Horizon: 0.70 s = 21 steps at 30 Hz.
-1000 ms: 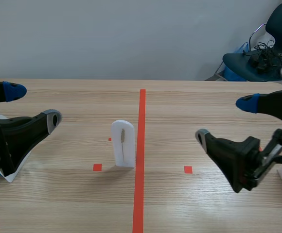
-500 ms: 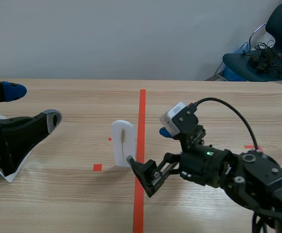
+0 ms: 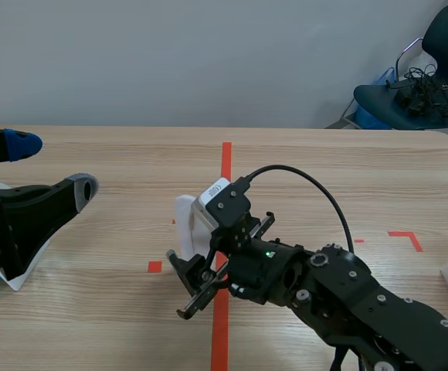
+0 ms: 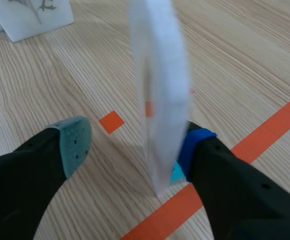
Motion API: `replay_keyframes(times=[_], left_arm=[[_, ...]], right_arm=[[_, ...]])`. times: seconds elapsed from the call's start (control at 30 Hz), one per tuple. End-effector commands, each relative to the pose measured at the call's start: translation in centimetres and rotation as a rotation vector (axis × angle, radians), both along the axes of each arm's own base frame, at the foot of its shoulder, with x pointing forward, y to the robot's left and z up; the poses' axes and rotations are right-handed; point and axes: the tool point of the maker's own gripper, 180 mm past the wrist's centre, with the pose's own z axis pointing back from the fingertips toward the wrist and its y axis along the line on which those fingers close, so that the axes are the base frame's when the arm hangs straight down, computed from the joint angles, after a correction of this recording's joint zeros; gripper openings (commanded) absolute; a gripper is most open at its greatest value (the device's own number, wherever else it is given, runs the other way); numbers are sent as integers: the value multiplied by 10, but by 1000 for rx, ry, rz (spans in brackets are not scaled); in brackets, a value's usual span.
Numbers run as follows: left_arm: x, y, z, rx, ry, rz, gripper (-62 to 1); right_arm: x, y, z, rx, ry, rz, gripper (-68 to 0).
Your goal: Do the leaf sorting experiment
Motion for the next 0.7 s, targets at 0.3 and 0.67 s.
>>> replay_keyframes(times=[0.3,0.67], left_arm=[[0,-6,12,-23,-35,-14,14],[0,-5,12,-22,-35,-14,14]], right_arm=[[9,-4,13,17,-41,-12,-618],[9,-51,73,8,-183,-96,-625]])
